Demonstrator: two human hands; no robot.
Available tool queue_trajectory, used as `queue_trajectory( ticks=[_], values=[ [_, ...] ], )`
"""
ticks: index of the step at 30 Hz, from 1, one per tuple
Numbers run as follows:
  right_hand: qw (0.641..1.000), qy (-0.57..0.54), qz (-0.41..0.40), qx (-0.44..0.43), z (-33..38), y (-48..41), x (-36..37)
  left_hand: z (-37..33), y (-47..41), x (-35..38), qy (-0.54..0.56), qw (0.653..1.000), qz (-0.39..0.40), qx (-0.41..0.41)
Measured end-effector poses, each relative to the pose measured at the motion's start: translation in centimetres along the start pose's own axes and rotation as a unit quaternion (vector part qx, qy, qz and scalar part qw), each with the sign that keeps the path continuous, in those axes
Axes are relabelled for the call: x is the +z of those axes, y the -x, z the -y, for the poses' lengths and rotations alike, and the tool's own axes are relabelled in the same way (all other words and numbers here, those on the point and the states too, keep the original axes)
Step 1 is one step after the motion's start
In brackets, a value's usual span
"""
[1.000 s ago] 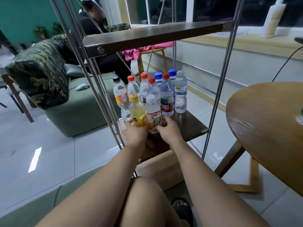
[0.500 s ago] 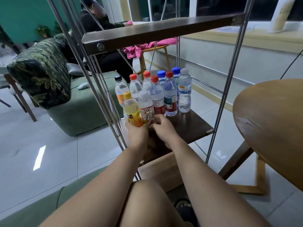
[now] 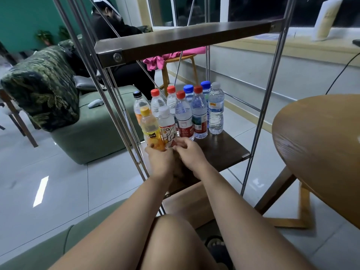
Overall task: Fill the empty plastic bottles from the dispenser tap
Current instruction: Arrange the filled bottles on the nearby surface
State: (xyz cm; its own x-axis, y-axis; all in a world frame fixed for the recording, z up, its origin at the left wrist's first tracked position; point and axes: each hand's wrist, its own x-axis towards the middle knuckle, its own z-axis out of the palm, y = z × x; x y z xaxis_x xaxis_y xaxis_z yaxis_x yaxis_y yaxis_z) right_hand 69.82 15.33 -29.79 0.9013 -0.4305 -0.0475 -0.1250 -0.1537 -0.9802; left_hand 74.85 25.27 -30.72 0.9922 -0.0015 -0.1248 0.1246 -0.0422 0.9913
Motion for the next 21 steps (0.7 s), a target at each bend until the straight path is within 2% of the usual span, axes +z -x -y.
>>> queue_trajectory(
  ticks=[5, 9, 12, 15, 21],
  values=[
    [0.989, 0.102, -0.079, -0.078, 2.5, 3.4, -4.7, -2.8, 2.8, 1.3, -0.055, 0.992, 0.067, 0.097],
    [0.973, 0.122, -0.164, -0.107, 4.7, 7.2, -9.8, -5.5, 6.2, 3.3, -0.082, 0.970, 0.148, 0.177],
    [0.958, 0.122, -0.232, -0.119, 5.0, 9.5, -13.4, -7.4, 9.7, 5.5, -0.122, 0.939, 0.228, 0.227],
    [0.944, 0.124, -0.287, -0.107, 4.6, 12.0, -17.2, -8.6, 12.1, 8.6, -0.148, 0.912, 0.306, 0.229],
    [0.911, 0.136, -0.380, -0.082, 3.6, 17.3, -23.9, -10.0, 16.2, 15.9, -0.177, 0.854, 0.401, 0.279]
  ],
)
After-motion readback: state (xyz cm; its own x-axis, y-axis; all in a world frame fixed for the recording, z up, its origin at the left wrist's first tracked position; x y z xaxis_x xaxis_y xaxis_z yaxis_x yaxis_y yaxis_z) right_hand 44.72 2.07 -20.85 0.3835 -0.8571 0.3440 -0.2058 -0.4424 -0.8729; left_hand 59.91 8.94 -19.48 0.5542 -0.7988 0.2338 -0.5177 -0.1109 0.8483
